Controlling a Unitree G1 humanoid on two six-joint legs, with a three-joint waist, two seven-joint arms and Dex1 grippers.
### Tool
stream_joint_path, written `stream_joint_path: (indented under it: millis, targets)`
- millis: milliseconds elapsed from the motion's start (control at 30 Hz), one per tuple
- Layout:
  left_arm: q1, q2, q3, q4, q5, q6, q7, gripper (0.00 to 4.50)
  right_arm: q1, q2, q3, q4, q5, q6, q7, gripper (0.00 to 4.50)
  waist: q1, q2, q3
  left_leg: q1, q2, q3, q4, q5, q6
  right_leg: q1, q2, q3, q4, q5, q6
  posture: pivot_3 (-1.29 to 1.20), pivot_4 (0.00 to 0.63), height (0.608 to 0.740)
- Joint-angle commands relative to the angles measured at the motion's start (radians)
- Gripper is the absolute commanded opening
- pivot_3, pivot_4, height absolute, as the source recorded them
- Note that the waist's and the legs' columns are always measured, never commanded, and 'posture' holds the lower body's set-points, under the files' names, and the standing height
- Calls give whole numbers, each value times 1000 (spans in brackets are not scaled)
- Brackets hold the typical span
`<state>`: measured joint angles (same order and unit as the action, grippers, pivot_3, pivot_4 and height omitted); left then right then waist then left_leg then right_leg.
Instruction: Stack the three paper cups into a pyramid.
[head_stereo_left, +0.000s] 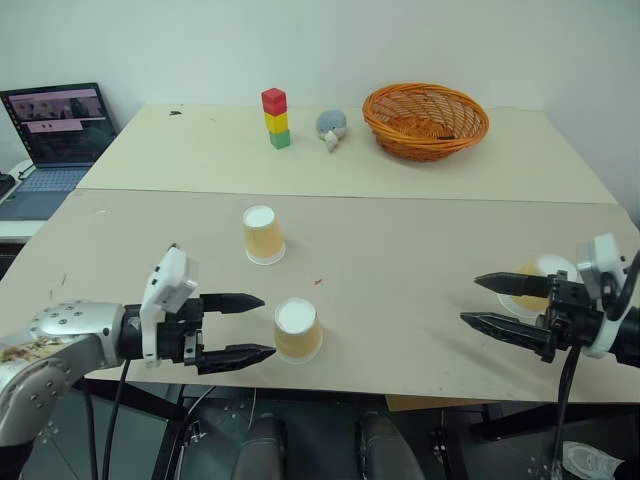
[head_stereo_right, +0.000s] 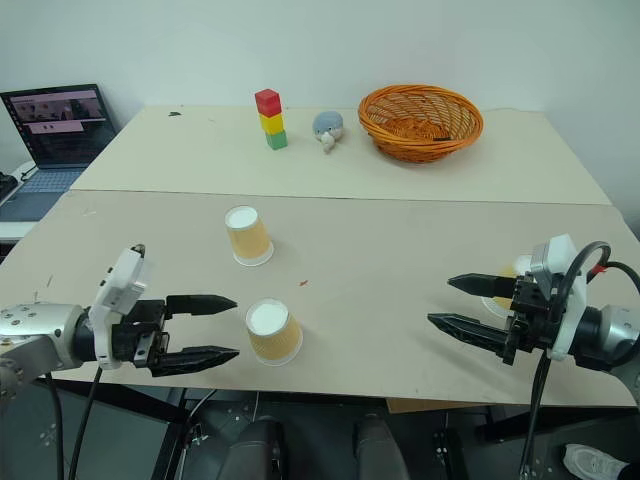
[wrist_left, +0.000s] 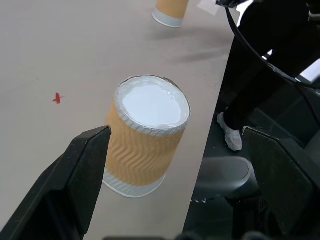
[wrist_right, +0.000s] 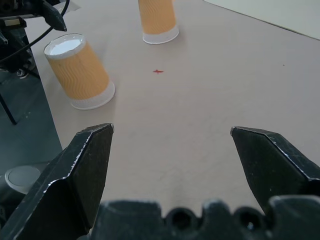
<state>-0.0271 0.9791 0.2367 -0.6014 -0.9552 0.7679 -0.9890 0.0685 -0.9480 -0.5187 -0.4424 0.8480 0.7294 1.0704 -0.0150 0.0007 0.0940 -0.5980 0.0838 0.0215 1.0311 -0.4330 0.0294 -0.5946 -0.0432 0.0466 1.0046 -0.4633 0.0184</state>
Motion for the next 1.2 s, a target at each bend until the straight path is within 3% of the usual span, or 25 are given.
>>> stream_joint_path:
  millis: [33,267,533,967,1200]
  targets:
    - [9,-17,-34,-28,108,-109,-26,4500,-11,-13,-35,-19,27,-2,0,4456,1,0,0,0,0,0,0,0,0,0,0,0,0,0,0,0,150,640]
    - [-48,-104,-121,6,264,-229,22,4500,-9,-12,-50,-32,47,2,-11,4456,3,0,0,0,0,0,0,0,0,0,0,0,0,0,0,0,150,640]
    - [-145,-164,-183,26,291,-201,61,4500,-9,-14,-55,-30,59,-1,-24,4456,2,0,0,0,0,0,0,0,0,1,0,0,0,0,0,0,150,640]
    - [-147,-199,-177,29,241,-126,90,4500,-10,-10,-57,-23,63,-3,-34,4456,1,0,0,0,-1,-5,0,0,0,1,0,0,1,0,0,0,150,640]
    - [-148,-208,-87,27,72,-23,136,4500,-11,-13,-62,-19,67,-2,-30,4456,1,0,0,0,-1,-7,0,0,0,1,0,0,1,0,0,0,150,640]
